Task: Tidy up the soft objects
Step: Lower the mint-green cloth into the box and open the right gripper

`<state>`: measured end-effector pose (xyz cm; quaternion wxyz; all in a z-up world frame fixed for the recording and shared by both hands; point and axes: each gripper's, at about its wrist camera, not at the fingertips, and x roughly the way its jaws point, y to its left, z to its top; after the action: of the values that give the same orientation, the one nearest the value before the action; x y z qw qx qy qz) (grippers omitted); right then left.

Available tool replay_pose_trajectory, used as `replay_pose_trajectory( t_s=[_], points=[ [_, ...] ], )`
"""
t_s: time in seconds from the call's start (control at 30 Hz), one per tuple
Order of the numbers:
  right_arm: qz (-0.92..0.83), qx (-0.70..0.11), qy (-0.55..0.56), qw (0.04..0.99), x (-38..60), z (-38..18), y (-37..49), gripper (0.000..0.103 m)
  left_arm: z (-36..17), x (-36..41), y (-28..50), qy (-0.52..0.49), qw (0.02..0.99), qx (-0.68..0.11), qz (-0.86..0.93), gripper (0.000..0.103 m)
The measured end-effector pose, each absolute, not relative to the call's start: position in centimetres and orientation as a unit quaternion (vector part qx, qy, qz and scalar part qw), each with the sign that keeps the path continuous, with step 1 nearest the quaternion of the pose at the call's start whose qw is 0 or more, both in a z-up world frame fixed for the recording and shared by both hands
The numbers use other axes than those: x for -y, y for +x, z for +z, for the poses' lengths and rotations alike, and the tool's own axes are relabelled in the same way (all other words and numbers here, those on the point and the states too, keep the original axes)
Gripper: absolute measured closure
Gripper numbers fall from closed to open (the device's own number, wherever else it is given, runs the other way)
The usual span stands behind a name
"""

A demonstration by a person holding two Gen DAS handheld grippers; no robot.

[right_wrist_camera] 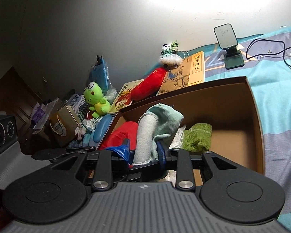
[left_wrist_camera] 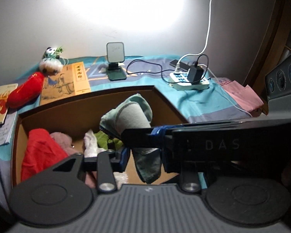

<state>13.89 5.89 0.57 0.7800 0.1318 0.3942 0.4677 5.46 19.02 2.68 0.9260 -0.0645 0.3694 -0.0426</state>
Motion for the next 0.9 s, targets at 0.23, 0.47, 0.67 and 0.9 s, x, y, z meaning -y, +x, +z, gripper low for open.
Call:
replay_pose_trajectory(
  t_s=[0.23,0.47,0.67,0.9],
  points=[
    [0.450,-0.414,0.120,0.782,-9.1,-1.2,14.3,0.090,0.4,-22.2,7.0,-0.066,0.911,-0.406,-0.015,0.075],
    [0.433,-0.436,0.107,0.781,-10.9,-2.4,14.6,0.090,-1.3,-23.7,8.2,-0.069,0.900,-0.430,-0.009,0.069],
    [0.400,-0.464,0.092,0.785,-11.8,-3.7,15.2,0.087,-3.0,-24.4,8.9,-0.062,0.891,-0.449,0.007,0.048],
    [0.395,-0.472,0.111,0.780,-11.1,-3.8,15.4,0.087,-3.8,-25.0,9.1,-0.065,0.887,-0.457,0.018,0.040]
  ],
)
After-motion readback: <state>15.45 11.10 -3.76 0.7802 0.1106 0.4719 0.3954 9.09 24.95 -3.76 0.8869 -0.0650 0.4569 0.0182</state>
